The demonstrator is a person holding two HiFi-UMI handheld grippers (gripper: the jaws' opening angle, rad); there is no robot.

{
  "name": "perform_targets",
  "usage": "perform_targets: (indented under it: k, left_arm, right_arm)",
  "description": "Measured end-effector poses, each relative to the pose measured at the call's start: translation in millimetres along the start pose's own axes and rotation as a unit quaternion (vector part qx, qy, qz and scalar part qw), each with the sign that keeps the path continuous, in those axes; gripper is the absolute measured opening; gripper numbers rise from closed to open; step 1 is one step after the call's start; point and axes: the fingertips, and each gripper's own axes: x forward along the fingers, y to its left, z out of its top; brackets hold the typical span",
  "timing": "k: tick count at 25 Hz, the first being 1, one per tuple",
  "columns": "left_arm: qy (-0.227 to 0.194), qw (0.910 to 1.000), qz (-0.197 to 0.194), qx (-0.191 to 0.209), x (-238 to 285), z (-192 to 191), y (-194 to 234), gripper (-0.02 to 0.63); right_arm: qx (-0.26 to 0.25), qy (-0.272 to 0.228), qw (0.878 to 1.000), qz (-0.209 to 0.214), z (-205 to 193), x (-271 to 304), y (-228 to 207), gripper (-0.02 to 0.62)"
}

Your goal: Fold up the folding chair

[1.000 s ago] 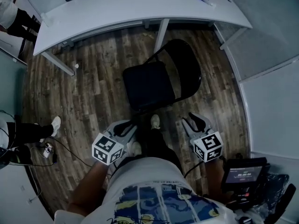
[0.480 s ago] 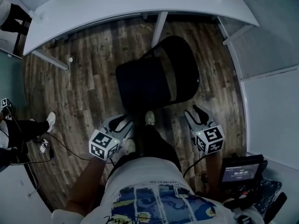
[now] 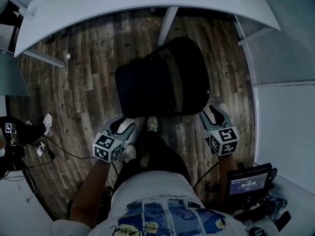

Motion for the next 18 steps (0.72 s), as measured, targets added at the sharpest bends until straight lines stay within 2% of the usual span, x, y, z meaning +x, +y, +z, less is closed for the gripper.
perform_targets:
  k: [10, 18]
  left_arm:
    - [0.024, 0.9966, 0.046, -0.064, 58, -53, 73, 0.216]
    - [0.032, 0.9913, 0.066, -0.109, 94, -102, 130, 0.258]
  right_arm:
    - [0.01, 0.039, 0.999, -0.031, -23, 45, -59, 0.173]
    - [0.042, 0.036, 0.998, -0.04, -39, 74, -82, 0.201]
